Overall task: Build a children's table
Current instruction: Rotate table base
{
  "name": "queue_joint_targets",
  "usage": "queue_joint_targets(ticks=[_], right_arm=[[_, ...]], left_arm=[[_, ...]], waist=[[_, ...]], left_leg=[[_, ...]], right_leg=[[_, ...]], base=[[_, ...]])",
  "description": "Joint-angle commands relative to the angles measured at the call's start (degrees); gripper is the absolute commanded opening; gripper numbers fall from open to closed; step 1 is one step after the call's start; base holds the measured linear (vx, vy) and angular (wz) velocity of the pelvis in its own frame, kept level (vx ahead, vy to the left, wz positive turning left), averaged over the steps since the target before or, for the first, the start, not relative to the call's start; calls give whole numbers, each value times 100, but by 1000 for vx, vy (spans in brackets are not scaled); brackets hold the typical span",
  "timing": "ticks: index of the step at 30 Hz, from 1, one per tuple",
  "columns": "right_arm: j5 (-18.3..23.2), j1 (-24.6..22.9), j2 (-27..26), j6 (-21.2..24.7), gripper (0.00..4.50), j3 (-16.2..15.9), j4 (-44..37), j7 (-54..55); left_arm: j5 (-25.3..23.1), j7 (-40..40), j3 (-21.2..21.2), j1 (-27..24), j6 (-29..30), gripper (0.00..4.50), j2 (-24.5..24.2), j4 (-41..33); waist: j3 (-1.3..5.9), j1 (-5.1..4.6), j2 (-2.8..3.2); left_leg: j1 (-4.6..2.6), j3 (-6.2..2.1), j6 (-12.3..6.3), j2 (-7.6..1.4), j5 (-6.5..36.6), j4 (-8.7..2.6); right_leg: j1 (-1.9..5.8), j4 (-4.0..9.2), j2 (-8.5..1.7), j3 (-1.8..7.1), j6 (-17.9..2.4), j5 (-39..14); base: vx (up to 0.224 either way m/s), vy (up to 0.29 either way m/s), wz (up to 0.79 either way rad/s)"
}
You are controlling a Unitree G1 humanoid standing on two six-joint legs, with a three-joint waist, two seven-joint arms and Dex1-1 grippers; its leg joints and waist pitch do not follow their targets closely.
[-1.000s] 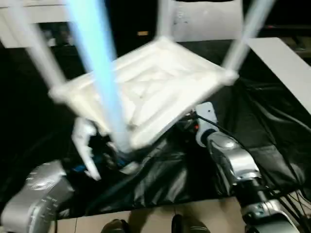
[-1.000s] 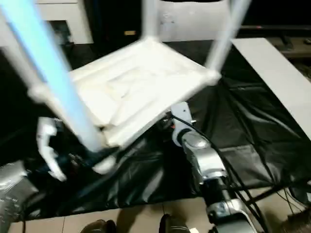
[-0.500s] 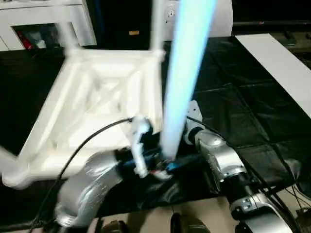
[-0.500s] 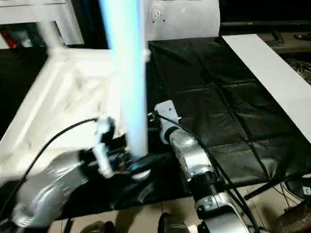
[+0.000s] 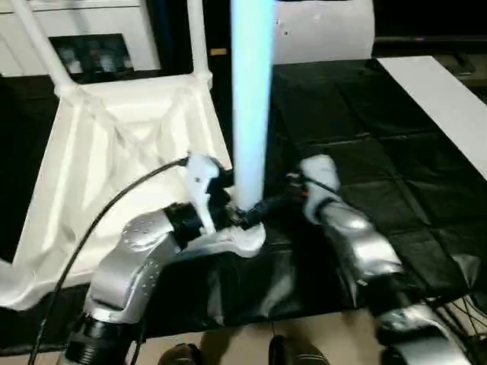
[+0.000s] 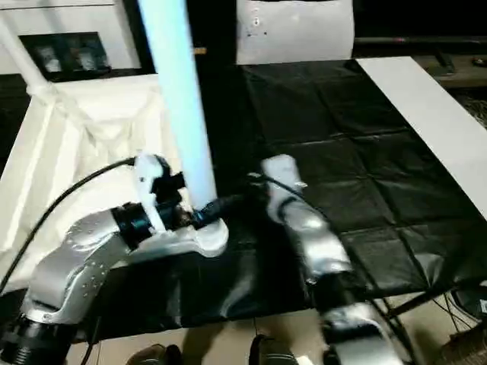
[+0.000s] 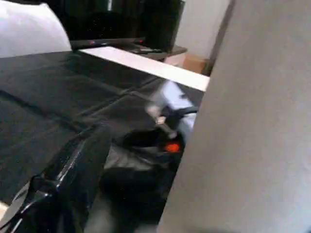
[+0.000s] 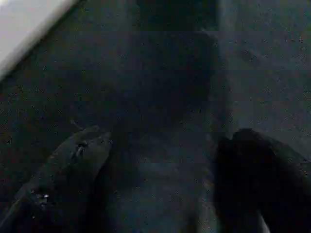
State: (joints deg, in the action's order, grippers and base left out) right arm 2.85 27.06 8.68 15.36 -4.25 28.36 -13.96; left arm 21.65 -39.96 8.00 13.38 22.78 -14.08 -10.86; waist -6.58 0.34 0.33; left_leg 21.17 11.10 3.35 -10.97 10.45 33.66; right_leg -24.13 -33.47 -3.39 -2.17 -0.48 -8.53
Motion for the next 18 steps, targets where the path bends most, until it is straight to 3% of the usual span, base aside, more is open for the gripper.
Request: queue_joint_targets(ticks=[1,8,9,12,18], right_arm=[[94,-129,135,-34,450,122,-270,-172],[440,-701,626,28,450,145,-1372,-1092],[536,-801,717,68,450,126,-1580,-1291],[815,-1182,1239,197,450,-11,-2345,-2084],[1126,-1520,1776,371,450,-60,-3065,-2858]], left_arm=[[-3,-171,111,-135,20,445,-169,-201],[-113,-961,305,-444,72,445,-1035,-296],[-198,-1066,318,-450,55,417,-1186,-248],[-435,-1445,298,-343,-16,392,-1781,70],[-411,-1814,334,-213,203,352,-2295,246]], waist=[[371,27,-19],[335,37,-1],[334,30,9],[321,47,14],[319,76,24]], left_leg=[[-47,-75,-69,-150,1373,-408],[-84,-85,-128,-169,1594,-447],[-88,-86,-114,-171,1606,-445],[-109,-104,-94,-171,1791,-462],[-119,-109,-104,-186,1797,-473]], right_leg=[[276,365,-323,228,-985,-1748],[225,412,-313,230,-866,-2129],[217,412,-315,230,-889,-2153],[210,445,-315,231,-774,-2461],[203,452,-337,243,-835,-2482]], base=[[0,0,0],[0,0,0],[0,0,0],[0,0,0],[0,0,0]])
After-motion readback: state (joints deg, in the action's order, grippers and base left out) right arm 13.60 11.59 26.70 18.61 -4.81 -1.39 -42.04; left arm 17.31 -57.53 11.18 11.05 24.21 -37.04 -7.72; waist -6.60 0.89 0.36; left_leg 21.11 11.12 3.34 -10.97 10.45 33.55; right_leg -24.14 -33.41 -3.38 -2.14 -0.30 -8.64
